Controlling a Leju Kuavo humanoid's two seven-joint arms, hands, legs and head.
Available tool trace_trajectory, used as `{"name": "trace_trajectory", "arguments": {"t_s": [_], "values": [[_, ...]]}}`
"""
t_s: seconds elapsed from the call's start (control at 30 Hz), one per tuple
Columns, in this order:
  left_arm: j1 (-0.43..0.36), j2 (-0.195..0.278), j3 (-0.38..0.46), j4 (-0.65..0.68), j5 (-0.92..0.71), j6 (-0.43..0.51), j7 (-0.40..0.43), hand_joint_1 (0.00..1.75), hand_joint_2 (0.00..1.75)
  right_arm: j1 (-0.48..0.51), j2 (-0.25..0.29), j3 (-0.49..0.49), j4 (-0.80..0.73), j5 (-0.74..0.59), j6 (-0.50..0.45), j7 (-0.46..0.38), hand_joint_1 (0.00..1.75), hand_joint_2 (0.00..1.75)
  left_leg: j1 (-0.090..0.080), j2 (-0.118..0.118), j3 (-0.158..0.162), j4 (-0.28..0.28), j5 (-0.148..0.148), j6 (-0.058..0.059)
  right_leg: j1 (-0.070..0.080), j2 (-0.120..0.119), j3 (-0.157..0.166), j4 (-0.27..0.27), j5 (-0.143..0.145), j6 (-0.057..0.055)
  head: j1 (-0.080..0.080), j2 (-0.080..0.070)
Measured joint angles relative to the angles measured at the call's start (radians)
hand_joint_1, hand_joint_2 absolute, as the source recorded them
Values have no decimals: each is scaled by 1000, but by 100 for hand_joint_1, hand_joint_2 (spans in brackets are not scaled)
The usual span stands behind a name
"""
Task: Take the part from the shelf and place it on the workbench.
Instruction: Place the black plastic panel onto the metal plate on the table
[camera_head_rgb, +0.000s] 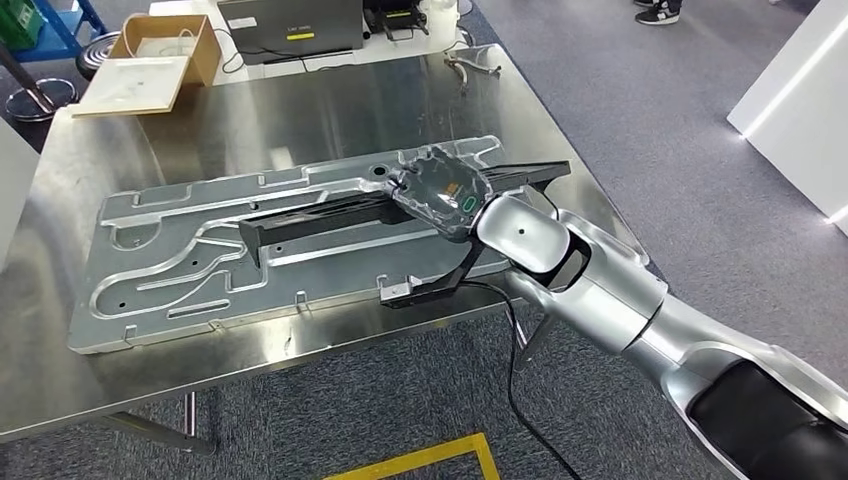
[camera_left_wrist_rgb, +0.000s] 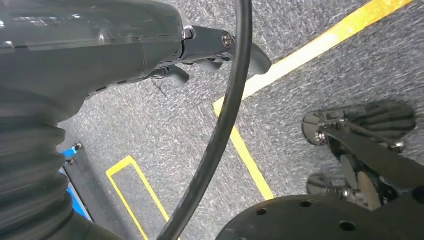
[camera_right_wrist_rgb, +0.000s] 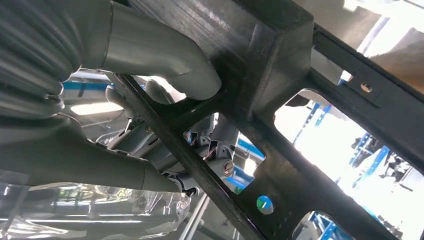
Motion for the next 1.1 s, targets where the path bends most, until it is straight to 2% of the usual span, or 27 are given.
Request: {"name": "trace_trajectory", "arguments": {"t_s": [0.03, 0.07, 0.13, 0.17, 0.2, 0.3, 0.37, 0.4, 0.47, 0.5, 0.53, 0.57, 0.63, 0.67, 0.7, 0.73, 0.83, 0.9, 0.97, 1.0, 1.03, 1.07, 1.1], "values": [[0, 0, 0, 0, 2, 0, 0, 0, 175, 2, 0, 0, 0, 0, 0, 0, 175, 175, -1, -1, 5, 1, -5, 0, -1, 0, -17, 10, 16, -1, 0, 0], [0, 0, 0, -1, 5, 1, 0, 0, 175, 4, 0, 1, 0, 0, 0, 0, 175, 175, -2, -2, 13, 1, -11, 0, -1, 0, -13, -19, 51, -3, 0, 0], [0, 0, -1, -3, 9, 1, -1, 0, 175, 3, 0, 1, 0, 1, 0, 1, 175, 175, -3, -4, 29, 2, -25, -4, 2, -1, 34, -146, 137, -14, 0, 0], [-1, 0, -2, -5, 11, 2, -1, 0, 175, 2, 0, 1, 0, 1, 1, 1, 175, 175, -5, -4, 35, 4, -32, -8, 5, -1, 58, -204, 161, -19, 0, 0], [-1, 0, -4, -6, 13, 3, -1, 0, 175, 1, 0, 1, -1, 1, 2, 2, 175, 175, -7, -5, 37, 4, -37, -12, 8, -2, 73, -239, 170, -24, 0, 0], [-4, 1, -9, -11, 20, 6, -1, 0, 175, 0, 1, 1, -5, 1, 5, 3, 175, 175, -9, -3, 42, -2, -47, -29, 9, -1, 86, -264, 158, -34, 0, 0], [-5, 2, -13, -15, 25, 11, -2, 0, 175, -1, 1, 0, -6, 1, 6, 5, 175, 175, -8, -1, 36, 29, -66, -39, 4, 0, 102, -275, 153, -44, 0, 0], [-5, 2, -16, -16, 27, 14, -2, 0, 175, -1, 1, 0, -6, 2, 7, 6, 175, 175, -6, 0, 16, 72, -86, -43, 3, 0, 110, -279, 150, -49, 0, 0], [-6, 2, -20, -17, 30, 18, -2, 0, 175, 1, 1, 1, -6, 2, 7, 4, 175, 175, -4, 0, -59, 207, -133, -50, 4, 0, 123, -280, 139, -56, 0, 0], [-6, 2, -22, -18, 31, 19, -2, 0, 175, 3, 2, 2, -6, 2, 7, 3, 175, 175, -3, 0, -95, 261, -142, -53, 5, 0, 129, -280, 133, -57, 0, 0], [-5, 2, -23, -18, 32, 20, -2, 0, 175, 6, 1, 3, -6, 2, 7, 2, 175, 175, -2, 0, -118, 284, -134, -55, 5, 0, 136, -279, 127, -57, 0, 0], [-4, 3, -24, -18, 34, 20, -3, 0, 175, 8, 1, 3, -6, 2, 7, 1, 175, 175, -1, 0, -121, 266, -104, -57, 4, 0, 144, -278, 120, -56, 0, 0], [-4, 4, -26, -18, 39, 21, -4, 0, 175, 9, 1, 3, -6, 2, 7, 1, 175, 175, 2, 1, -82, 146, -15, -56, 3, 1, 162, -275, 103, -50, 0, 0], [-5, 5, -28, -18, 42, 22, -4, 0, 175, 9, 1, 3, -6, 2, 8, 2, 175, 175, 1, 1, -58, 85, 15, -54, 4, 2, 168, -272, 96, -46, 0, 0], [-6, 5, -30, -19, 44, 23, -4, 0, 175, 8, 1, 3, -6, 2, 9, 3, 175, 175, -1, 1, -40, 43, 28, -49, 5, 3, 171, -270, 91, -41, 0, 0], [-8, 5, -33, -19, 45, 24, -5, 0, 175, 8, 1, 3, -6, 2, 10, 4, 175, 175, -3, 1, -31, 24, 25, -43, 7, 3, 171, -270, 88, -36, 0, 0], [-10, 5, -41, -21, 48, 26, -9, 0, 175, 8, 2, 3, -7, 2, 12, 4, 175, 175, -3, 0, -20, 8, 14, -24, 8, 2, 173, -270, 79, -22, 0, 0], [-11, 6, -47, -22, 49, 28, -11, 0, 175, 6, 2, 2, -9, 2, 11, 3, 175, 175, 1, 1, -6, -2, 11, -11, 7, 0, 147, -210, 50, -14, 0, 0], [-13, 6, -49, -23, 50, 30, -12, 0, 175, 8, 2, 3, -9, 2, 12, 3, 175, 175, 2, 1, 3, -4, 2, -2, 4, 0, 69, -80, 6, -10, 0, 0], [-14, 6, -49, -23, 51, 31, -13, 0, 175, 11, 2, 3, -9, 2, 13, 3, 175, 175, 1, 1, 8, -4, -3, 0, 3, 0, 27, -21, -5, -9, 0, 0], [-14, 6, -50, -23, 52, 32, -13, 0, 175, 15, 2, 3, -9, 2, 14, 3, 175, 175, 1, 1, 15, -3, -9, 0, 2, -1, -3, 11, 1, -8, 0, 0], [-14, 6, -51, -23, 55, 32, -14, 0, 175, 18, 2, 3, -9, 1, 14, 2, 175, 175, 1, 0, 24, -3, -16, 0, 1, -1, -15, 7, 27, -8, 0, 0], [-14, 6, -53, -23, 58, 32, -15, 0, 175, 20, 2, 3, -8, -1, 13, 1, 175, 175, 1, -1, 34, -2, -23, -2, 0, -1, -7, -36, 71, -10, 0, 0]]}}
